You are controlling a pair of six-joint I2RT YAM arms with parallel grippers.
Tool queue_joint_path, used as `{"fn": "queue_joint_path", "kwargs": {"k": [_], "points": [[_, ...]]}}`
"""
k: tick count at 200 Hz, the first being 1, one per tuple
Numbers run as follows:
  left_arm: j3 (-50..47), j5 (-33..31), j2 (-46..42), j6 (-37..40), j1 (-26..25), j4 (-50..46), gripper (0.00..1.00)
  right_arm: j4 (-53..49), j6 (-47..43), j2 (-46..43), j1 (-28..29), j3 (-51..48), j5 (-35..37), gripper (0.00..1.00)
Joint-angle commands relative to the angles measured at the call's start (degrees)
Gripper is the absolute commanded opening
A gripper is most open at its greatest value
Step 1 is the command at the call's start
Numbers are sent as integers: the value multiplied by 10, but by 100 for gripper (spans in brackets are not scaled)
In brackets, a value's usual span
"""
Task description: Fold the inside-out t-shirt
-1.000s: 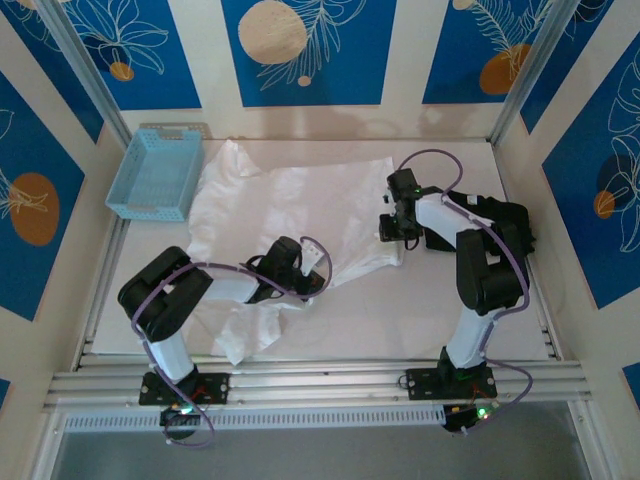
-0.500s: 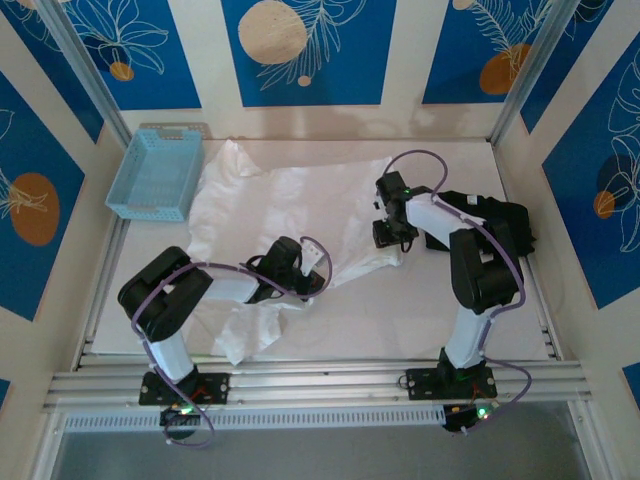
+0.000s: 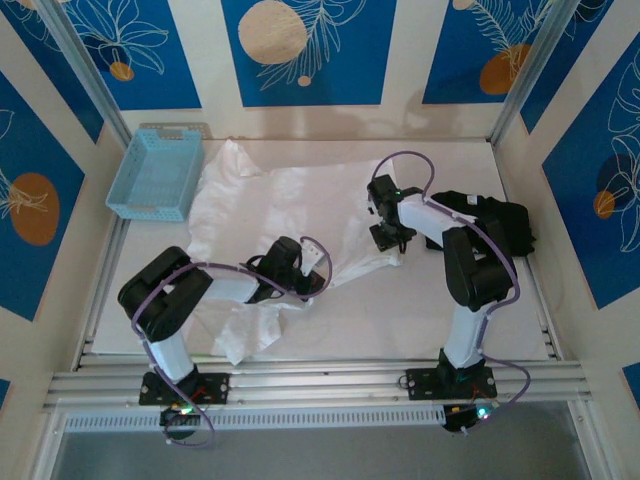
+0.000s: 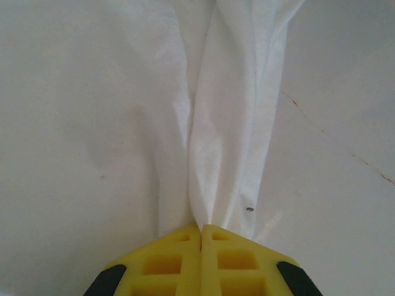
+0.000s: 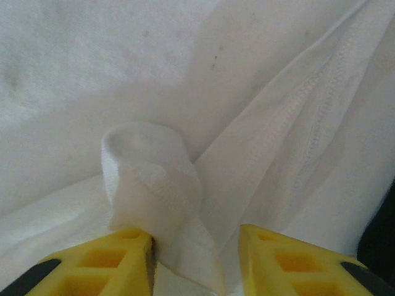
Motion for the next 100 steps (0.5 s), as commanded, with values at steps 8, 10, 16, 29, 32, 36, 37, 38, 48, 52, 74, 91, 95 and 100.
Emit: {"fn": "queue_joint_path", "kwargs": {"k": [8,10,16,29,32,36,37,38,48,52,74,91,95,100], "points": [[12,15,6,12,4,-8,0,-9,-9,8,2,20,14,33],[12,16,5,12,5,-8,0,-9,-8,8,1,20,14,33],[12,15,6,14,4,-9,0,-8,-9,8,0,20,13,31],[13,14,7,14,4,-9,0,-6,-9,8,-2,21,11,27],[13,15,8,14,5,-9,0,-5,-9,7,-3,21,9,26],[13,14,9,14,5,-9,0,-3,-9,7,-3,21,7,25],[14,15,9,14,5,-9,0,-3,-9,6,-3,21,6,25],[14,15,9,14,4,-9,0,-2,-9,7,-3,21,5,24],[15,16,12,13,5,-9,0,-1,-10,6,-6,22,-6,22],[16,18,13,13,4,-9,0,0,-10,6,-6,22,-10,19],[19,19,14,10,4,-9,0,6,-7,-5,-13,22,-44,8],[22,20,11,8,3,-11,0,12,7,-35,-25,8,-77,0],[23,22,11,7,4,-11,0,14,12,-46,-29,3,-87,0],[25,24,11,6,4,-12,0,15,22,-61,-35,-4,-101,0]]}}
